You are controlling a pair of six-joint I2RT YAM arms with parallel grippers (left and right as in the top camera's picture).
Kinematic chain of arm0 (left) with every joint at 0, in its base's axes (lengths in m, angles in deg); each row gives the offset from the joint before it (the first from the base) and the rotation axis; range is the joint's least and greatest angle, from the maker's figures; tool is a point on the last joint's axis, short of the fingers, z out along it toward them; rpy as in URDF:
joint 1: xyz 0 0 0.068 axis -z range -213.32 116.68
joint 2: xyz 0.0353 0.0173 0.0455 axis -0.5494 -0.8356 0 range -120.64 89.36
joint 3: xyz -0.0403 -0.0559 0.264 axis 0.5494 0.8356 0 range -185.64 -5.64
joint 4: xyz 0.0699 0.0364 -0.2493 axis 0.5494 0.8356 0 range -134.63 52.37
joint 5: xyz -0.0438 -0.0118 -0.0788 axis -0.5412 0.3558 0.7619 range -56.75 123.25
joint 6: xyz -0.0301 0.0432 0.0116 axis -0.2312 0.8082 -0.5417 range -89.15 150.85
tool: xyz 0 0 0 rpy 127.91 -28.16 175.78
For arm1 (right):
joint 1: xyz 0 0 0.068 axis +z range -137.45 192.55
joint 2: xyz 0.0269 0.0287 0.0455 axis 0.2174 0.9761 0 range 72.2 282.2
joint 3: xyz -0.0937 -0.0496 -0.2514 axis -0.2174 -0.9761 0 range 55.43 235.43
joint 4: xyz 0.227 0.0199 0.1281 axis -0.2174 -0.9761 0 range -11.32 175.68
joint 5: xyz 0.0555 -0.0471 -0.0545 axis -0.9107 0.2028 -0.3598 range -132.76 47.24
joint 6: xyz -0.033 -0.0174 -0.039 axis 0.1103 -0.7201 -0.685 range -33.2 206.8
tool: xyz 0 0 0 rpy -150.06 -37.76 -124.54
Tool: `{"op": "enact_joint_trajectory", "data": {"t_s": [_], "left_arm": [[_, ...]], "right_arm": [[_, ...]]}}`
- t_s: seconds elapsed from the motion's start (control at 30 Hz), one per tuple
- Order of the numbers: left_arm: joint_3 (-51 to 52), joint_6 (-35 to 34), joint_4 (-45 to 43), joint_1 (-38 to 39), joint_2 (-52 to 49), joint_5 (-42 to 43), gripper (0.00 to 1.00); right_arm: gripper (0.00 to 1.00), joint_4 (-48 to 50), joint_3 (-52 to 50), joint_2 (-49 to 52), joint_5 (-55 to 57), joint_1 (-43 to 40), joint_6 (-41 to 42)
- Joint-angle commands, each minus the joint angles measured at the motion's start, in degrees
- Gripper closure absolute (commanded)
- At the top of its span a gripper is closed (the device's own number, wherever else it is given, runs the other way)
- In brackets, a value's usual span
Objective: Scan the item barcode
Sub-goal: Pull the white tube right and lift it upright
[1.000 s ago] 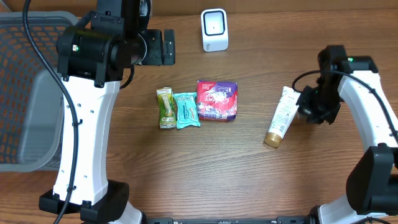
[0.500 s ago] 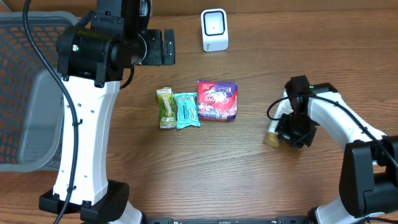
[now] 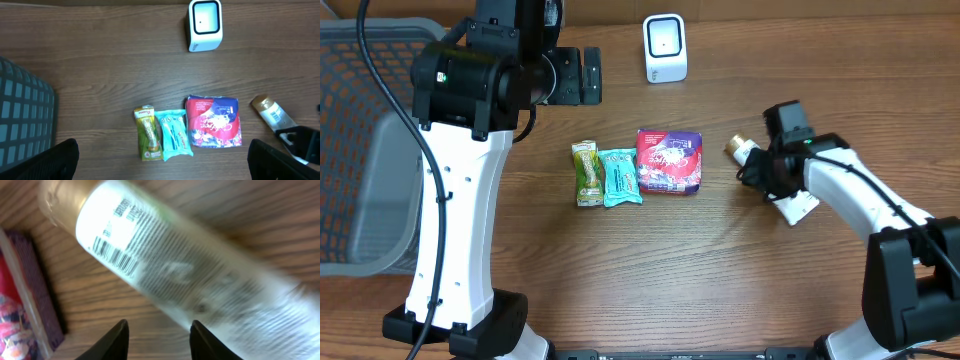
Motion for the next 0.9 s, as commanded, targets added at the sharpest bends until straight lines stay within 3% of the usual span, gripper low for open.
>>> {"op": "enact_joint_trajectory", "data": {"t_s": [0.0, 0.03, 0.1, 0.13, 0.27, 0.47, 0.6, 0.87], "left_arm": [[-0.74, 0.44, -0.07, 0.09, -0.07, 0.02, 0.00], [-0.74, 0.44, -0.07, 0.09, -0.07, 0.02, 0.00], [-0.74, 0.44, -0.07, 0.11, -0.07, 0.02, 0.01], [-0.74, 0.44, -0.07, 0.09, -0.07, 0.02, 0.00], [-0.74, 0.44, -0.07, 0.09, -0.07, 0.02, 0.00], [-0.74, 0.44, -0.07, 0.09, -0.07, 0.02, 0.00], [-0.74, 0.44, -0.07, 0.09, -0.07, 0.02, 0.00], [-0.74, 0.44, -0.07, 0.09, -0.07, 0.02, 0.00]], "right_arm": [[0.56, -4.02, 9.79, -0.24, 1.73, -3.37, -6.78], [0.55, -5.79, 11.85, -0.24, 1.70, -4.11, -8.39], [0.28, -9.09, 15.67, -0.24, 1.16, -6.14, -11.63], [0.23, -9.46, 15.91, -0.24, 0.22, -6.80, -13.00], [0.12, -13.90, 15.69, 1.73, -7.76, -11.72, -23.12], [0.14, -18.45, 14.49, 6.43, -18.82, -16.31, -38.01], [0.15, -18.47, 14.49, 8.57, -20.20, -17.16, -43.85], [0.25, -17.62, 14.49, 14.47, -20.17, -17.18, -48.70]]}}
